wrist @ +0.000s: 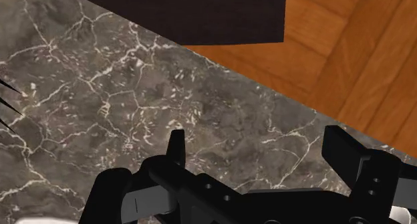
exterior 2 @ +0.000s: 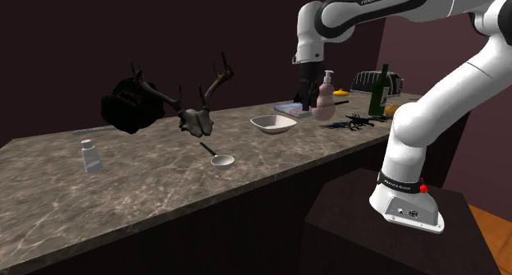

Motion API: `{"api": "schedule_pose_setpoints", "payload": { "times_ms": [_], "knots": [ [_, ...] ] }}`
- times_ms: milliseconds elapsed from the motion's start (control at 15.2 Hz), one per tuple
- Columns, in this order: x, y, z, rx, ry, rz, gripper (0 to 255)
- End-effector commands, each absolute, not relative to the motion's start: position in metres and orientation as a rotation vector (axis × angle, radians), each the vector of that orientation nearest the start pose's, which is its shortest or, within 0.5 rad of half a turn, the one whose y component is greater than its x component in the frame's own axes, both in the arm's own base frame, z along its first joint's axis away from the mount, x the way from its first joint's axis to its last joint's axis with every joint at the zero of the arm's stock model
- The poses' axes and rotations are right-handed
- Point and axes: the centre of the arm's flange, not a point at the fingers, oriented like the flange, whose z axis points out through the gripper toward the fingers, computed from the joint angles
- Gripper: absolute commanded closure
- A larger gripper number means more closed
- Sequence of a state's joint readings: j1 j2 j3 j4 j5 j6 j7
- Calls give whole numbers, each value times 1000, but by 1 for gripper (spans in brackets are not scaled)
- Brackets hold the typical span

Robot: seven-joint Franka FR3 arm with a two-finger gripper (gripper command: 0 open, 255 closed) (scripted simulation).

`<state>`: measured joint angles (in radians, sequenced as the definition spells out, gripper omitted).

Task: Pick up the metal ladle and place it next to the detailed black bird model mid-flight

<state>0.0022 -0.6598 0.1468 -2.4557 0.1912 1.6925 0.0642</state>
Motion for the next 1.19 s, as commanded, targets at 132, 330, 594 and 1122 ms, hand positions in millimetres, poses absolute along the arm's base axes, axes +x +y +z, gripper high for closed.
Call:
{"api": "schedule_pose_setpoints", "payload": {
  "times_ms": [132, 330, 594, 1122],
  "knots": [
    [360, 111, 491, -3051, 76, 122, 0],
    [383, 137, 475, -3052, 149, 86, 0],
    [415, 168, 455, -3049, 246, 36, 0],
    [487, 225, 418, -3033, 440, -63, 0]
  ]
}}
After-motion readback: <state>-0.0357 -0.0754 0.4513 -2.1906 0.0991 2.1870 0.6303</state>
